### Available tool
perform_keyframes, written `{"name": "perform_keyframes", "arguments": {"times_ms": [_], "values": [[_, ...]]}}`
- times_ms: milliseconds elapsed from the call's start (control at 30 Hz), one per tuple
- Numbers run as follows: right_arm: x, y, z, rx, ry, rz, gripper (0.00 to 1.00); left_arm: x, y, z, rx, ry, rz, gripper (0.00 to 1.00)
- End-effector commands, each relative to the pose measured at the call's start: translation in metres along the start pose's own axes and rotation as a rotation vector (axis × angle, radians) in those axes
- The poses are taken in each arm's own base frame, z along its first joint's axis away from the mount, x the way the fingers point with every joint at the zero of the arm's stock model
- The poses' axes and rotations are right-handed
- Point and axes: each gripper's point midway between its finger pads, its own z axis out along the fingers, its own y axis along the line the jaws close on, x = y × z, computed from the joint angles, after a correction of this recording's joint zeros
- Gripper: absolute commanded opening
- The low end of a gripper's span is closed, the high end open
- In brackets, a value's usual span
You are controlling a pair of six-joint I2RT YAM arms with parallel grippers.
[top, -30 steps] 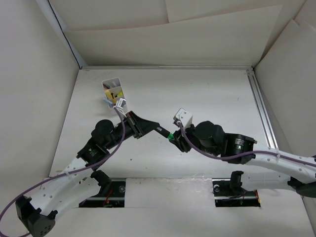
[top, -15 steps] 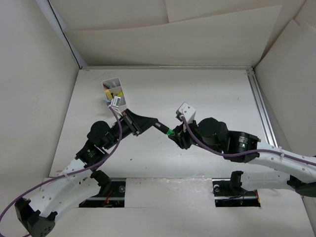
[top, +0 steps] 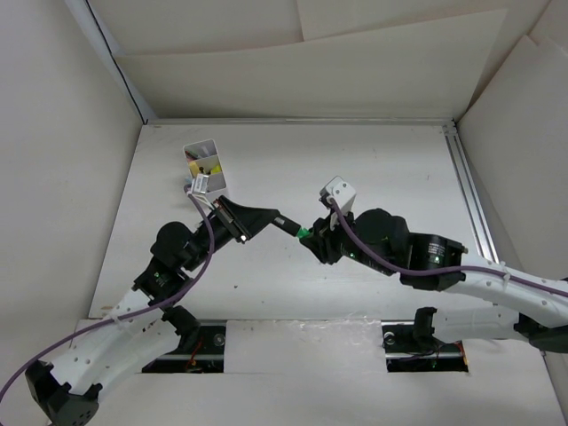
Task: Sort the stationery into containers
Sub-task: Close the pen cap on the pen.
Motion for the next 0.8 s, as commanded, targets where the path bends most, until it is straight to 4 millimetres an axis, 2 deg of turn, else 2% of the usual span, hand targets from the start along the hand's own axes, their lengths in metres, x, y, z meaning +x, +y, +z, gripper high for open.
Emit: {"name": "perform_keyframes", "arguments": {"times_ms": [0, 67, 200, 233, 267, 300, 400, 467, 600, 633, 767], "values": [[-0.138, 0.004, -0.019, -0.014, -0.469, 0.169, 0.06, 0.066, 0.004, -0.021, 0.045, 0.325, -0.048, 0.0], [-0.137, 0.015, -0.013, -0.059, -0.456, 0.066, 0.07, 0.071, 0.007, -0.018, 0.04, 0.351, -0.055, 0.0], [-0.134, 0.018, -0.008, -0.07, -0.439, -0.029, 0.07, 0.079, 0.007, -0.02, 0.05, 0.403, -0.062, 0.0], [-0.133, 0.024, -0.009, -0.102, -0.436, -0.05, 0.07, 0.078, 0.002, -0.021, 0.065, 0.411, -0.059, 0.0], [-0.133, 0.026, -0.009, -0.117, -0.436, -0.088, 0.07, 0.08, 0.007, -0.019, 0.049, 0.42, -0.058, 0.0], [-0.132, 0.03, -0.009, -0.137, -0.435, -0.107, 0.07, 0.08, 0.001, -0.02, 0.065, 0.426, -0.054, 0.0], [-0.125, 0.038, -0.012, -0.193, -0.412, -0.164, 0.07, 0.088, 0.005, -0.021, 0.063, 0.48, -0.068, 0.0], [-0.116, 0.038, -0.01, -0.197, -0.379, -0.189, 0.07, 0.09, -0.003, -0.022, 0.1, 0.504, -0.081, 0.0], [-0.124, 0.034, -0.022, -0.192, -0.406, -0.222, 0.07, 0.096, -0.002, -0.025, 0.122, 0.532, -0.13, 0.0], [-0.133, 0.034, -0.03, -0.194, -0.431, -0.215, 0.07, 0.097, -0.006, -0.026, 0.134, 0.54, -0.138, 0.0], [-0.151, 0.024, -0.041, -0.14, -0.465, -0.257, 0.07, 0.097, -0.006, -0.026, 0.132, 0.54, -0.147, 0.0]]}}
